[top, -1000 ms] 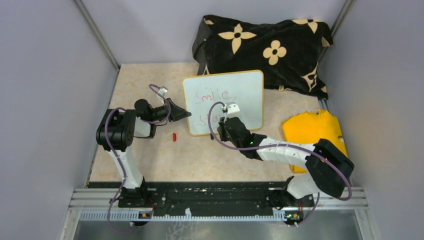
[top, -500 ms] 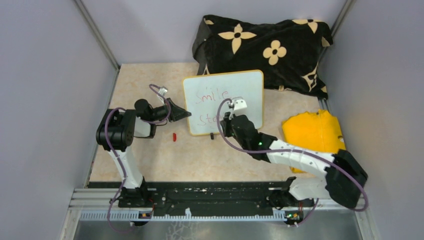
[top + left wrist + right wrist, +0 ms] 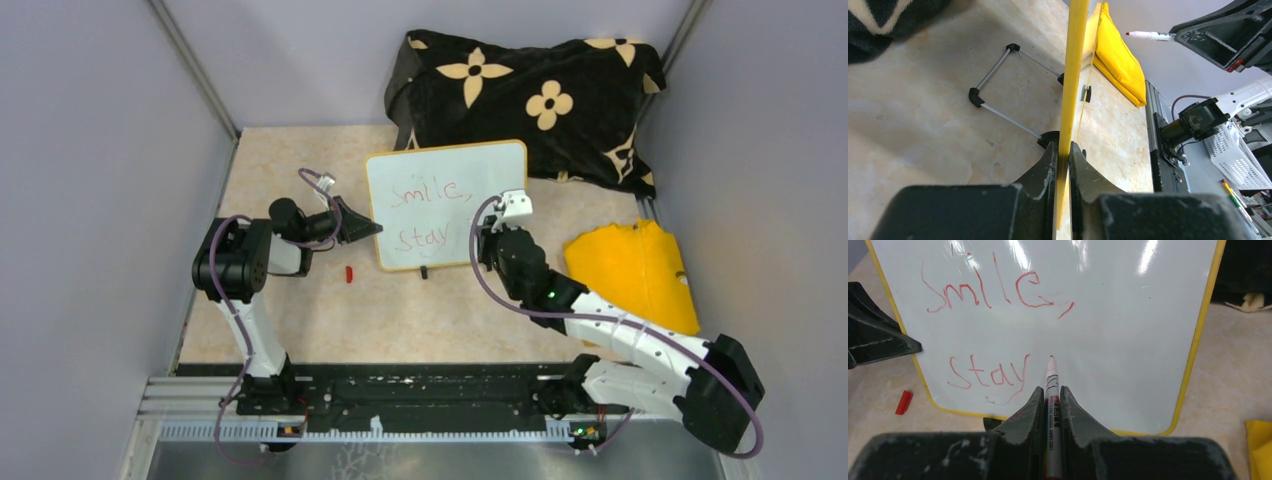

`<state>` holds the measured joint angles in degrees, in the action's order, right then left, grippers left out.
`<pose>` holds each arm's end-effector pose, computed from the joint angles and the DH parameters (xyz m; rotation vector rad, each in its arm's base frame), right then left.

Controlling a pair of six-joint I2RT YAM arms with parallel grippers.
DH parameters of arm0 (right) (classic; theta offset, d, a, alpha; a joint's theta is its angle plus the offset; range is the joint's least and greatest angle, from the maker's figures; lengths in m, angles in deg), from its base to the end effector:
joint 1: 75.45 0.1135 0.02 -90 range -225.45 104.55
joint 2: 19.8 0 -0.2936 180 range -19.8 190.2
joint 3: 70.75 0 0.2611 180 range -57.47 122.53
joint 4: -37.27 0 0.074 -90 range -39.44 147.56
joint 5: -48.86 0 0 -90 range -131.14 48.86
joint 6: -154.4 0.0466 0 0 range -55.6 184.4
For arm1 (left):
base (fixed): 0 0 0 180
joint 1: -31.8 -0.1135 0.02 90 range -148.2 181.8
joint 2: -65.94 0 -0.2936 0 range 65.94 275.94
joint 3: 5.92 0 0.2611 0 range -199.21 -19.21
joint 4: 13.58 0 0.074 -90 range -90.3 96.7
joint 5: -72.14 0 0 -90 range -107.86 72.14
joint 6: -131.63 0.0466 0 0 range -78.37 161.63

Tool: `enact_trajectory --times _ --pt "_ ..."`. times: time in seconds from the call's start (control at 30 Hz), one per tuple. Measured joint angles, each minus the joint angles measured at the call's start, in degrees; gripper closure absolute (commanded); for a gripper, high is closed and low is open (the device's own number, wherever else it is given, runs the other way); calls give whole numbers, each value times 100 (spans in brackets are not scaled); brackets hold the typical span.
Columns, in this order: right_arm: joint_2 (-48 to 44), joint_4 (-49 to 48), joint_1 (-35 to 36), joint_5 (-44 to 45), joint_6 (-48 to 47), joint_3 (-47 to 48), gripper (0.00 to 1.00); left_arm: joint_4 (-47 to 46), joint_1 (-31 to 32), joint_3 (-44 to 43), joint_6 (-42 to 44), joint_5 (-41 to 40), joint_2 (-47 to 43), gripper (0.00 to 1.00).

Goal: Write a sentence on the whiteboard

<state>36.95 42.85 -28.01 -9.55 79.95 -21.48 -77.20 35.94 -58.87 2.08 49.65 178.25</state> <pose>0.1726 0.1519 0.2994 -0.1014 1.7713 0.3010 0.3521 -0.0687 0.1673 0.5400 1.6573 -1.4445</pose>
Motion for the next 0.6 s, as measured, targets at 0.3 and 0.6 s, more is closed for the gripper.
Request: enact_trajectory --times 0.3,0.6 --pt "586 -348 -11 31 -57 -35 100 0 0 0 11 0 0 96" --pt "1001 -625 -11 118 -57 -33 100 13 0 0 22 0 0 96"
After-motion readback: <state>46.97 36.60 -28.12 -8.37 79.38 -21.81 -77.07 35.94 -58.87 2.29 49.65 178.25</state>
